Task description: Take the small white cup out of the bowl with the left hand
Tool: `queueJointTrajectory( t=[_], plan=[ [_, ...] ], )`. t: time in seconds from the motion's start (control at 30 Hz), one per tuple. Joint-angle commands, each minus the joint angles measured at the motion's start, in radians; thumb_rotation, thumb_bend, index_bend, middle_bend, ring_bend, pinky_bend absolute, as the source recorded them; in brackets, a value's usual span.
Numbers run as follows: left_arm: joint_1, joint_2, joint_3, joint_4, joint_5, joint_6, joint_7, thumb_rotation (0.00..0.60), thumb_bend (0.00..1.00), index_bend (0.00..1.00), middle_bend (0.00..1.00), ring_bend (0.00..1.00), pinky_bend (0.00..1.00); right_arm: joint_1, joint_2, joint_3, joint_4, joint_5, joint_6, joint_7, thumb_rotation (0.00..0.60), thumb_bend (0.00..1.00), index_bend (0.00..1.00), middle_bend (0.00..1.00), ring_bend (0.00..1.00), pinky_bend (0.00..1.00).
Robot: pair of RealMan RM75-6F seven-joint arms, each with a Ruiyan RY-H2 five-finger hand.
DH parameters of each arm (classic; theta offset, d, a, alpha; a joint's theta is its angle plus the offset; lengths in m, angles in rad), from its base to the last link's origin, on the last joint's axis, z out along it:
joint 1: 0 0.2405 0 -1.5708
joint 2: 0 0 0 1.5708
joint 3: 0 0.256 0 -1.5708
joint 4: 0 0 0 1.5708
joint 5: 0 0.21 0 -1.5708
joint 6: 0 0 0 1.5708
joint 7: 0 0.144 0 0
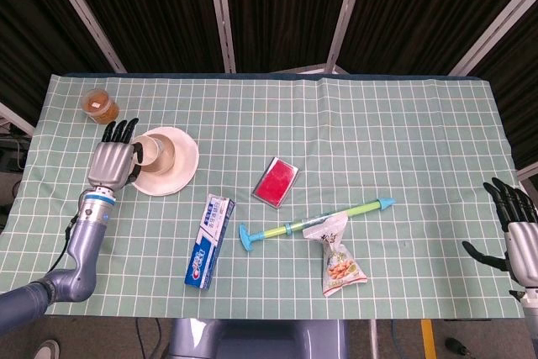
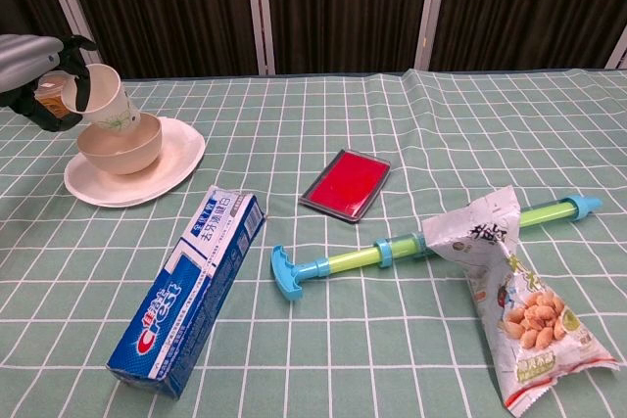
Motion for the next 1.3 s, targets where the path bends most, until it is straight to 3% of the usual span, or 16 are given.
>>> queueJointTrajectory(
  t=[0.03,0.23,0.53,0.83,1.17,1.3],
  plan=[
    [0.062,0.119,0.056,-0.189,0.115,0.085,-0.03,0.6,0.5,0.6,0.0,0.0,0.0,-0.001,0.001,-0.001,-0.003,-0.004,0.003,-0.003,0.6,0.09,0.01,0.0,0.0,0.0],
    [0.12,0.232,0.155,-0.373,0.238,0.117,-0.029,0.6,0.5,0.6,0.0,0.0,0.0,-0.002,-0.002,-0.007,-0.011,-0.015,0.006,-0.017,0.6,0.09,0.01,0.0,0.0,0.0],
    [0.131,0.216,0.256,-0.406,0.336,0.065,0.02,0.6,0.5,0.6,0.0,0.0,0.0,-0.002,-0.003,-0.01,-0.019,-0.02,0.007,-0.029,0.6,0.09,0.01,0.0,0.0,0.0],
    [0.118,0.135,0.263,-0.361,0.292,-0.004,0.078,0.6,0.5,0.59,0.0,0.0,0.0,-0.002,0.0,-0.007,-0.017,-0.015,0.005,-0.023,0.6,0.09,0.01,0.0,0.0,0.0],
    [0.093,0.147,0.242,-0.411,0.157,-0.08,0.138,0.6,0.5,0.55,0.0,0.0,0.0,-0.003,0.003,-0.006,-0.017,-0.014,0.008,-0.016,0.6,0.09,0.01,0.0,0.0,0.0],
    [0.087,0.157,0.24,-0.426,0.136,-0.086,0.149,0.6,0.48,0.43,0.0,0.0,0.0,-0.004,0.003,-0.006,-0.018,-0.015,0.01,-0.016,0.6,0.09,0.01,0.0,0.0,0.0]
  ],
)
